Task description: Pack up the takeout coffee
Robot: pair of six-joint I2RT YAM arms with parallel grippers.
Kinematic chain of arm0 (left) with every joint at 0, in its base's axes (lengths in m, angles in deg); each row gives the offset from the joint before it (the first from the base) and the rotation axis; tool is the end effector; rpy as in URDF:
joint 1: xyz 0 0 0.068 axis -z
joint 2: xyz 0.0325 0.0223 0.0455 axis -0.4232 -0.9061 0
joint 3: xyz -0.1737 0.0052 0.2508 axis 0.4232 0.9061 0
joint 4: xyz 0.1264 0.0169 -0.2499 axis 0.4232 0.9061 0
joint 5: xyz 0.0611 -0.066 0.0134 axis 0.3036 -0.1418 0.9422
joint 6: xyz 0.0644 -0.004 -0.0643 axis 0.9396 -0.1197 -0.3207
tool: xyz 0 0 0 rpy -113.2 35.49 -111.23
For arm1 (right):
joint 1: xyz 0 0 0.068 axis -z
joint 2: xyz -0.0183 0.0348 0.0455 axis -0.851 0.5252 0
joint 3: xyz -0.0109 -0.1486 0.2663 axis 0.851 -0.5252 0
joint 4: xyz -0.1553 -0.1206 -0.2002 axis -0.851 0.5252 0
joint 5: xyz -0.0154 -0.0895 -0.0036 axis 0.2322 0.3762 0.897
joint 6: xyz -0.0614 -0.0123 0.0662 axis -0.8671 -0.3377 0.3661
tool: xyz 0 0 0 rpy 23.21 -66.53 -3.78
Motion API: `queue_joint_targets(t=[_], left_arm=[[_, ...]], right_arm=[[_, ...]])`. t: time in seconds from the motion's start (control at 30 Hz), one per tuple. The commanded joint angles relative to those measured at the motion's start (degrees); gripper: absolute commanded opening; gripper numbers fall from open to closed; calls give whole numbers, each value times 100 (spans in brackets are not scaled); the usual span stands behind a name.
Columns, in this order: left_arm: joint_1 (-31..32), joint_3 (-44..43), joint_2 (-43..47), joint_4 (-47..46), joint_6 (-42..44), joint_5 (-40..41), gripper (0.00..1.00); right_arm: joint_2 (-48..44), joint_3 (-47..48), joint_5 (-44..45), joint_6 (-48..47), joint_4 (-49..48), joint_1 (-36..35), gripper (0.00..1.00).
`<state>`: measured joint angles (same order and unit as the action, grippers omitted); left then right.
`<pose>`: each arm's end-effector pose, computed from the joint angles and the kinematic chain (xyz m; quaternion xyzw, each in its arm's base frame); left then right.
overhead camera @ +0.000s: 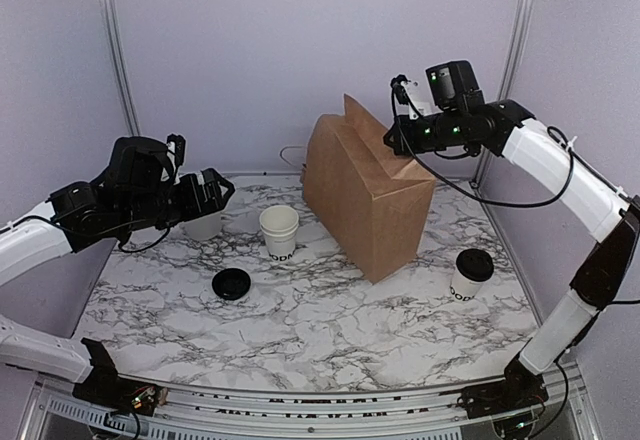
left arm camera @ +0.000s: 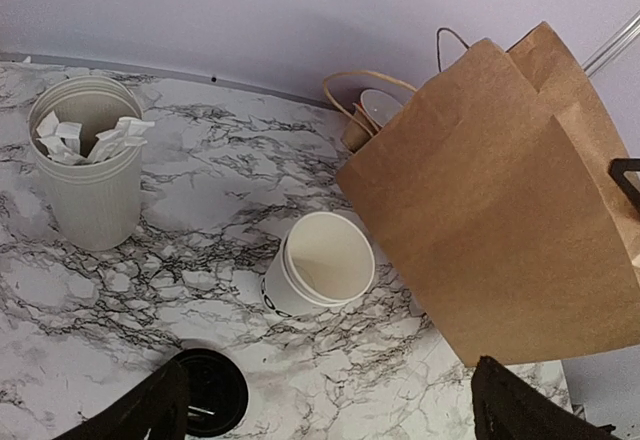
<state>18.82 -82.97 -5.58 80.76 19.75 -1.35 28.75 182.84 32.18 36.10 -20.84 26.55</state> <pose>0.2267 -0.1876 0.3694 -0.0343 0.8287 -0.2752 0.4862 0.3541 0.2226 0.4293 -0.1656 0.8557 0.1920 0.4511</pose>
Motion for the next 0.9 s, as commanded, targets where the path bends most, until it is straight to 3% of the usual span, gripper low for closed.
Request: queue_joint_targets(t=[0.0,0.23,0.5,0.67,0.87], left_arm=[[-60,-253,-255,-64,58,-258,99],[-78,-472,-585,-69,82,-681,99],[-159,-1002,-1041,-98,19,-1274,99],[-268,-1439,-1497,-89,-68,-1724,99],[-231,-1915,-2072,-93,49,-2342,89]], right_arm=[[-20,178,500,-253,212,-145,0],[-304,168,359,-225,-25,-169,0],[-1012,-1213,121,-293,-1159,-311,0],[-1176,-1608,82,-369,-1322,-417,0],[-1160,-1667,168,-55,-1123,-418,0]])
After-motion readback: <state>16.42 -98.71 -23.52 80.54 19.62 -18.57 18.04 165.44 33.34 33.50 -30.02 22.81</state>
